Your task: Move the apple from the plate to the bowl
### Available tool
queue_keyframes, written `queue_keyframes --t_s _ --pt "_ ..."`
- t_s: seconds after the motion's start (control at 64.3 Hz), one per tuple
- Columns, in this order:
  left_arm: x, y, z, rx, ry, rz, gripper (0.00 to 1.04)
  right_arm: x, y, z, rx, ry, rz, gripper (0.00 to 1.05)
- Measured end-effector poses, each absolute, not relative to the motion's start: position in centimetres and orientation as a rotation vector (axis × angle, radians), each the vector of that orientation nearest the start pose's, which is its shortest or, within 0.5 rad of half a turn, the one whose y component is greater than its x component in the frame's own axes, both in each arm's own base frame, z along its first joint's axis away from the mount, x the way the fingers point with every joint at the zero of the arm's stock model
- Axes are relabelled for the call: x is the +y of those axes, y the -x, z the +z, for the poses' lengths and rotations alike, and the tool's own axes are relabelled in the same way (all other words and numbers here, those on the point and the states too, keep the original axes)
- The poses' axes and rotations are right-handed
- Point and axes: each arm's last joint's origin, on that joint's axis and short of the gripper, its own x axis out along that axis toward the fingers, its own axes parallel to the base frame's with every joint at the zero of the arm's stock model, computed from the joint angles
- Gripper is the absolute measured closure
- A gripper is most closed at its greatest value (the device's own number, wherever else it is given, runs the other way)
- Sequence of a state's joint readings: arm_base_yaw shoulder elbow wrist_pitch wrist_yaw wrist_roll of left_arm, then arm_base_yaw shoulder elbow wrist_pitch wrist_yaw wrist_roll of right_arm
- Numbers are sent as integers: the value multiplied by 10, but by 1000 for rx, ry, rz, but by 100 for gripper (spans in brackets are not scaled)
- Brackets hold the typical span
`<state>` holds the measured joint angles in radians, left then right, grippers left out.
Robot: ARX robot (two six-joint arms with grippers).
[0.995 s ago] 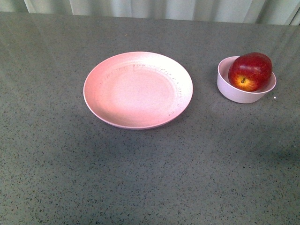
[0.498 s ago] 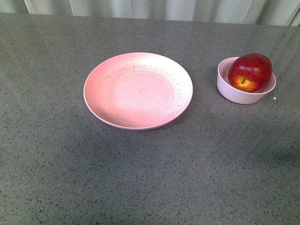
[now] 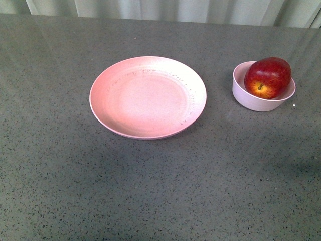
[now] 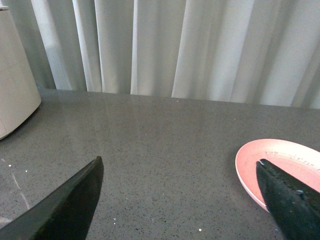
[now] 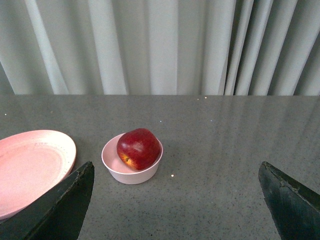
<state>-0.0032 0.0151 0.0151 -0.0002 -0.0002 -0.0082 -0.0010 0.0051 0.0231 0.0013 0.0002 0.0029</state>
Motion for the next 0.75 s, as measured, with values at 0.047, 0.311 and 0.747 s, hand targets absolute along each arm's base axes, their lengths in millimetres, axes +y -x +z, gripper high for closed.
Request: queue_keyframes --t_s 0.047,0.311,0.747 --pt "0 -98 167 0 6 -3 8 0 -97 171 -19 -3 -1 9" --pt "0 -98 167 0 6 -3 9 0 -97 171 -19 -3 -1 9" --pt "0 -98 167 0 6 -3 9 0 -97 171 -19 -3 -1 9"
